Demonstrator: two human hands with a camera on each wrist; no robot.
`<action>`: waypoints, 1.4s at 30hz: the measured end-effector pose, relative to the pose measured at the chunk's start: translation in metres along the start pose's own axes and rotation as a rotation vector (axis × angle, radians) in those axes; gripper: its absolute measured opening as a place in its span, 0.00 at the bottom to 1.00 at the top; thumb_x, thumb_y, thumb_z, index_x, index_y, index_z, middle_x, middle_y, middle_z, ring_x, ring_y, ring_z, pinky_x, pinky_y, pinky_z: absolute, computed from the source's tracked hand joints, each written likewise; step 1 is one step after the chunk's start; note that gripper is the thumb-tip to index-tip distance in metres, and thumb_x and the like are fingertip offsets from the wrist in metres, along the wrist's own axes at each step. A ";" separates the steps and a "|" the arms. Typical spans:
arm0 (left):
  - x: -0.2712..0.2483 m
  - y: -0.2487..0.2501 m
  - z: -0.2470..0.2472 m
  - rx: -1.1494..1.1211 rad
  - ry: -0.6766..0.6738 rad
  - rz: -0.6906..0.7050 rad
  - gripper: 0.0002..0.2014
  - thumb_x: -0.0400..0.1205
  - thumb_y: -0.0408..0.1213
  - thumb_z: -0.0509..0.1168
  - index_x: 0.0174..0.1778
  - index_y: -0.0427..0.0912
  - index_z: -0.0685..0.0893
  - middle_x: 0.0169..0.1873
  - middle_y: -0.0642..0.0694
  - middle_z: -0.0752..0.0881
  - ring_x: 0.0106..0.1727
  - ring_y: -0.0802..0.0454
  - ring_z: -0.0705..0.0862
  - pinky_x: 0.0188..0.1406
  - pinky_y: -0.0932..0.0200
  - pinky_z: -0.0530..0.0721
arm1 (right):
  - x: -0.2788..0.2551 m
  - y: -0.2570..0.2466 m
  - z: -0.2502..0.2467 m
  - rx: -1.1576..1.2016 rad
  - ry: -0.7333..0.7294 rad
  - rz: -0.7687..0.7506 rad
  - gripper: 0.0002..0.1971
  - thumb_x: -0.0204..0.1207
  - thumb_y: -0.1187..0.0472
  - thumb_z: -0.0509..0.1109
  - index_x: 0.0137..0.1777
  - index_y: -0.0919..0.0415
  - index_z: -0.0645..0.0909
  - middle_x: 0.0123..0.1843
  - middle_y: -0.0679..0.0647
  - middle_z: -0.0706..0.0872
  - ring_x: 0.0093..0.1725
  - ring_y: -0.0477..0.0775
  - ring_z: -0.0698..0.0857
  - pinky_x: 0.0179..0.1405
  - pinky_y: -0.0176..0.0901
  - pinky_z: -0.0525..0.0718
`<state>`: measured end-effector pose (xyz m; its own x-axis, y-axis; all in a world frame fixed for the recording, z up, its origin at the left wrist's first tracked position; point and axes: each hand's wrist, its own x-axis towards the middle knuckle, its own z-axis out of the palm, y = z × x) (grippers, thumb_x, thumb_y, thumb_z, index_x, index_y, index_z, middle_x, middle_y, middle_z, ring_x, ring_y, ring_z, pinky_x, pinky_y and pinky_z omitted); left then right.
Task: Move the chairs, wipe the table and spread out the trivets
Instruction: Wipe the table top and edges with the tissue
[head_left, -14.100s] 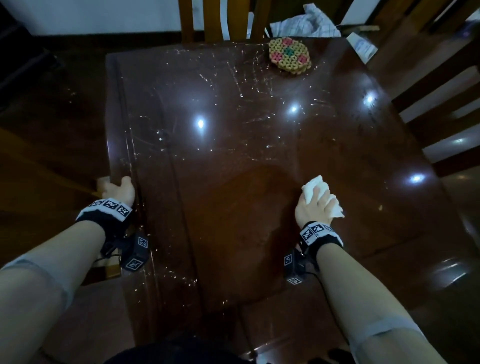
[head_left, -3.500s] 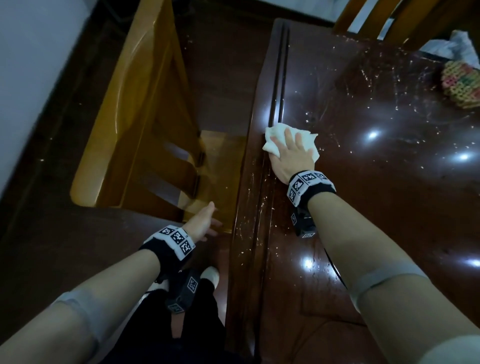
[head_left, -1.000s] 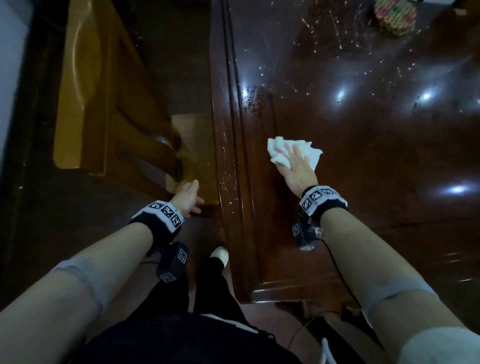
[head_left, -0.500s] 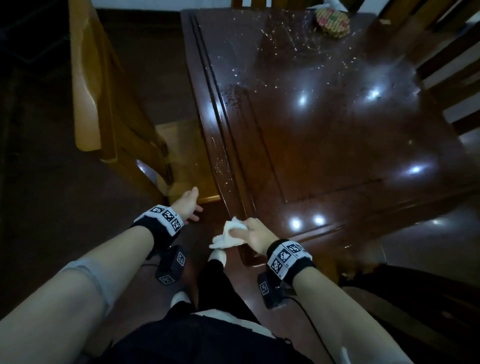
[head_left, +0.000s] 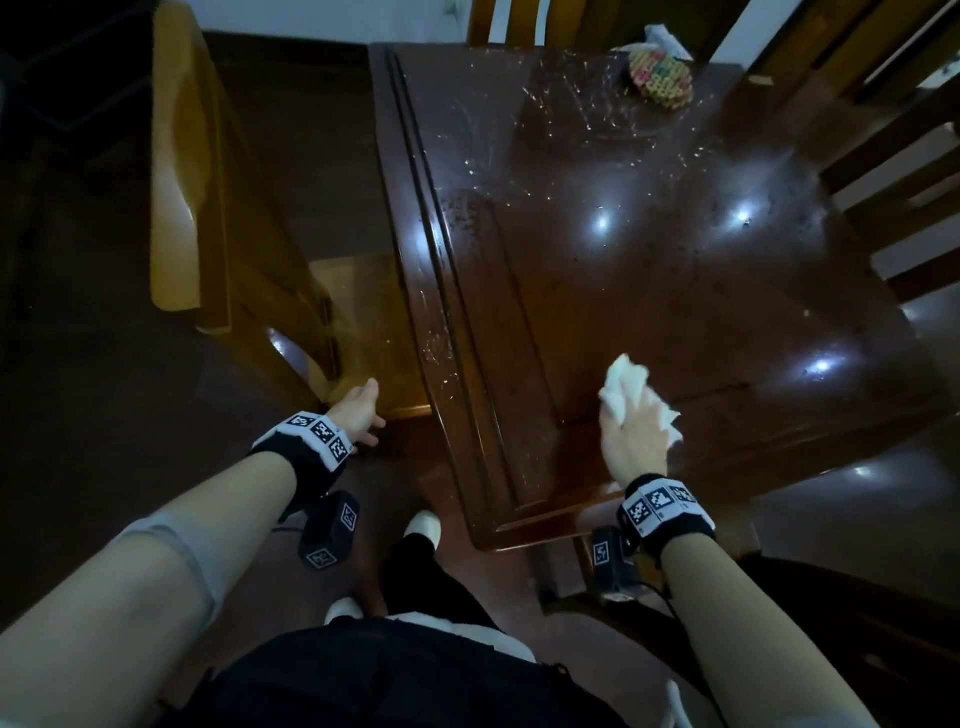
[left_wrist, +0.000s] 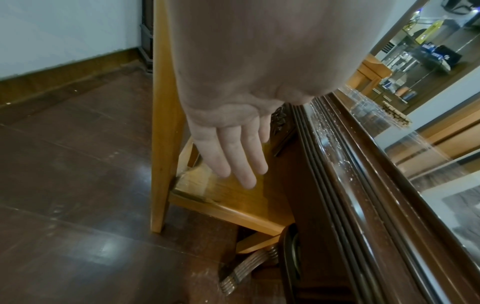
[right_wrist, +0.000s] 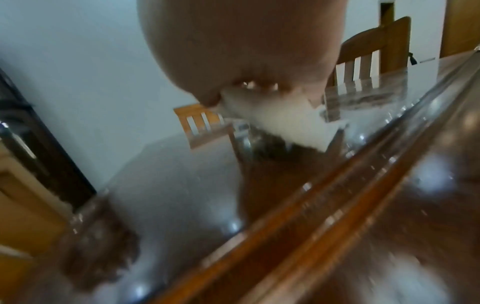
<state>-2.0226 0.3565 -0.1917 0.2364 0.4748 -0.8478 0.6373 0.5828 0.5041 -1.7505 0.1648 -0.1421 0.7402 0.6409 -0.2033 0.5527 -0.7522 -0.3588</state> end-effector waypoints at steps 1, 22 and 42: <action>0.002 0.003 0.001 0.000 -0.002 -0.003 0.29 0.89 0.55 0.38 0.84 0.44 0.55 0.70 0.36 0.79 0.65 0.34 0.80 0.64 0.41 0.71 | 0.001 0.003 0.012 -0.151 -0.120 -0.008 0.38 0.77 0.34 0.41 0.84 0.52 0.56 0.83 0.60 0.61 0.78 0.68 0.62 0.75 0.67 0.63; -0.003 0.031 0.000 -0.038 0.022 0.036 0.29 0.89 0.55 0.39 0.83 0.44 0.56 0.67 0.38 0.81 0.63 0.36 0.82 0.56 0.44 0.73 | -0.058 -0.088 0.023 0.437 -0.930 0.022 0.16 0.83 0.51 0.64 0.57 0.64 0.83 0.51 0.52 0.85 0.52 0.50 0.82 0.65 0.42 0.79; 0.048 0.063 -0.011 -0.208 0.123 0.137 0.20 0.89 0.45 0.50 0.77 0.46 0.69 0.59 0.46 0.79 0.55 0.48 0.80 0.41 0.58 0.75 | 0.189 -0.207 0.062 -0.058 -0.384 -0.520 0.28 0.79 0.35 0.49 0.73 0.49 0.65 0.71 0.58 0.73 0.61 0.58 0.76 0.56 0.53 0.78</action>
<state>-1.9793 0.4234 -0.1984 0.2114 0.6275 -0.7493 0.4378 0.6247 0.6466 -1.7483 0.4513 -0.1627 0.1865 0.9250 -0.3311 0.8298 -0.3287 -0.4509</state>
